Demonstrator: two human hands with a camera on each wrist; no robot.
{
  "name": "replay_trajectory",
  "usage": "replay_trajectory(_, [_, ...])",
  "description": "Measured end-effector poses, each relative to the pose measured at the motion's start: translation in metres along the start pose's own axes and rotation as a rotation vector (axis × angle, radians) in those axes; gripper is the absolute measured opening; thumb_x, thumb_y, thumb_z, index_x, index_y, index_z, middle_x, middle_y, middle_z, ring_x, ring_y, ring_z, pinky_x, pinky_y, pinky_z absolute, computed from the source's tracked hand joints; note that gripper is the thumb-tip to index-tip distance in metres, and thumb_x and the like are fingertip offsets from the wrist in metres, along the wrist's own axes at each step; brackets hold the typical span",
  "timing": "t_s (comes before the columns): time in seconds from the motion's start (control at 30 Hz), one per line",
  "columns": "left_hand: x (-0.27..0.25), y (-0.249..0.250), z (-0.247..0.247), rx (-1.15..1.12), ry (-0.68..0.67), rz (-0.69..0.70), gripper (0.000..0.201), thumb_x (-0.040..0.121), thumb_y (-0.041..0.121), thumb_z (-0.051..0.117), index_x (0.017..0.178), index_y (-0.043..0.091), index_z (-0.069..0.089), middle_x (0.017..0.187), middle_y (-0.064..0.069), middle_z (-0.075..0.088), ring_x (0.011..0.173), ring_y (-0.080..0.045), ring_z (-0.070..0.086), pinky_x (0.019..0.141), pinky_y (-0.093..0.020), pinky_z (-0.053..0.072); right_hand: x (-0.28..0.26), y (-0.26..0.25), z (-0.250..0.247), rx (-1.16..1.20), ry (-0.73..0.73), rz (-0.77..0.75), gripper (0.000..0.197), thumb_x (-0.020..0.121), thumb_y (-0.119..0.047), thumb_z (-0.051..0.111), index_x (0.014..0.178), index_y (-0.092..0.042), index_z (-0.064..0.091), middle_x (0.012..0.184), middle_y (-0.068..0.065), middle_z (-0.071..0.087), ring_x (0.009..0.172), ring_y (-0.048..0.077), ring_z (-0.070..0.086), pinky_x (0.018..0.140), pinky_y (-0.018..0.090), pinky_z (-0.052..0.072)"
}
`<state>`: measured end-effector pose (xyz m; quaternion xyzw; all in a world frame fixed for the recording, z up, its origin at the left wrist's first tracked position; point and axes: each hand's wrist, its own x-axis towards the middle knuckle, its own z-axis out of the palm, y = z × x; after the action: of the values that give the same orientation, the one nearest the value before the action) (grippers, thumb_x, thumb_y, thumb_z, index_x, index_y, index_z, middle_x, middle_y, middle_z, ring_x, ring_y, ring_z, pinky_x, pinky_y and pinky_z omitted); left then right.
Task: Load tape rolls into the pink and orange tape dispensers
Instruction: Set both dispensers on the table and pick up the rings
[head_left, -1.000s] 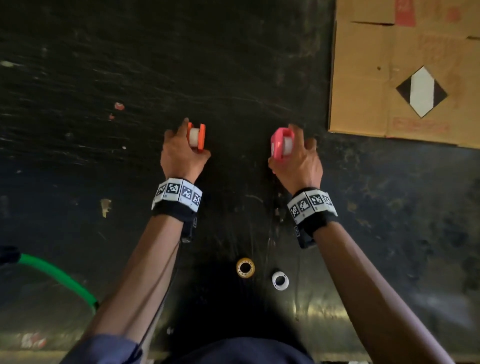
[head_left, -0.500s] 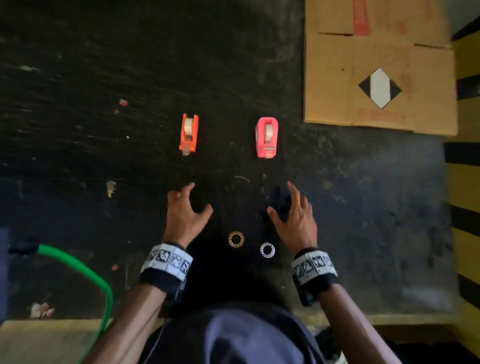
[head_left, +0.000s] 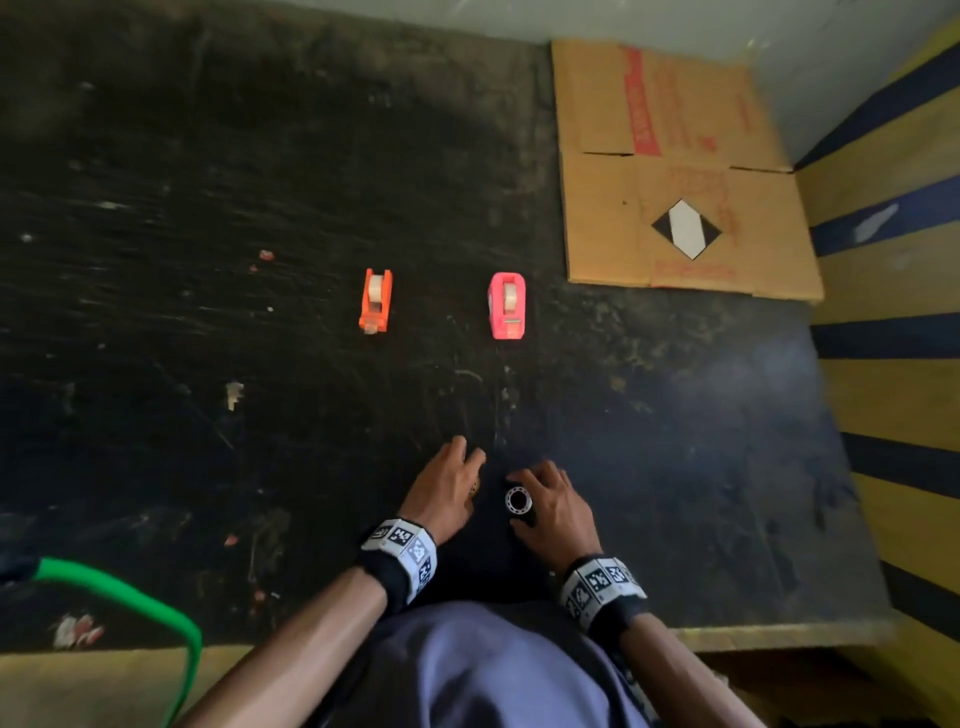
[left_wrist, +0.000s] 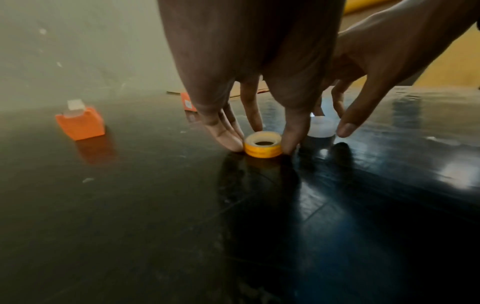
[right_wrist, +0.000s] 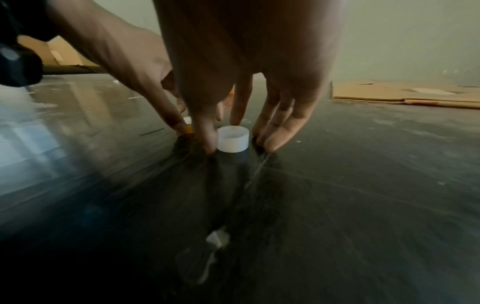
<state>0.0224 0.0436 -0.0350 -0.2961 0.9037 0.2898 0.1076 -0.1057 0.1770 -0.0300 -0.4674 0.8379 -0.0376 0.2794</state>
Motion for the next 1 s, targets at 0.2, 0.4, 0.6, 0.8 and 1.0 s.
replay_trajectory(0.2, [-0.007,-0.036,-0.018,-0.138,0.14,-0.161,0.037,0.075,0.011,0.074,0.109,0.015,0.062,0.114,-0.005,0.051,0.109,-0.023,0.054,0.091,-0.034,0.052,0.026,-0.03,-0.015,0.011,-0.005,-0.063,0.031,0.084,-0.024,0.07,0.115,-0.024,0.068,0.11,0.003,0.063,0.1,0.027,0.066,0.073,0.04,0.056])
replay_trajectory(0.4, [-0.023,-0.119,-0.08,-0.3,0.447,-0.468,0.038,0.067,0.013,0.082,0.103,0.018,0.069,0.105,-0.005,0.057,0.096,-0.024,0.063,0.085,-0.039,0.056,0.092,-0.1,-0.035,0.019,-0.022,-0.26,0.034,0.083,-0.018,0.073,0.117,-0.02,0.072,0.114,0.006,0.064,0.099,0.03,0.069,0.075,0.036,0.057])
replay_trajectory(0.6, [-0.016,-0.181,-0.146,-0.248,0.63,-0.571,0.046,0.07,0.015,0.083,0.113,0.019,0.068,0.114,-0.005,0.058,0.101,-0.022,0.064,0.091,-0.037,0.055,0.164,-0.183,-0.061,0.076,0.077,-0.457,0.037,0.083,-0.014,0.077,0.12,-0.014,0.071,0.119,0.009,0.064,0.096,0.028,0.071,0.077,0.039,0.062])
replay_trajectory(0.8, [0.011,-0.213,-0.146,-0.196,0.525,-0.537,0.044,0.076,0.017,0.081,0.117,0.019,0.066,0.12,-0.005,0.058,0.108,-0.022,0.062,0.092,-0.037,0.055,0.205,-0.233,-0.034,0.08,0.051,-0.462,0.038,0.088,-0.009,0.071,0.126,-0.011,0.067,0.124,0.011,0.061,0.093,0.031,0.071,0.078,0.039,0.06])
replay_trajectory(1.0, [0.03,-0.226,-0.115,-0.323,0.486,-0.54,0.051,0.074,0.012,0.081,0.122,0.017,0.063,0.123,-0.009,0.056,0.11,-0.028,0.062,0.094,-0.043,0.055,0.213,-0.239,0.001,-0.015,-0.059,-0.327,0.052,0.091,-0.007,0.067,0.141,-0.015,0.055,0.144,0.012,0.047,0.103,0.034,0.071,0.086,0.043,0.061])
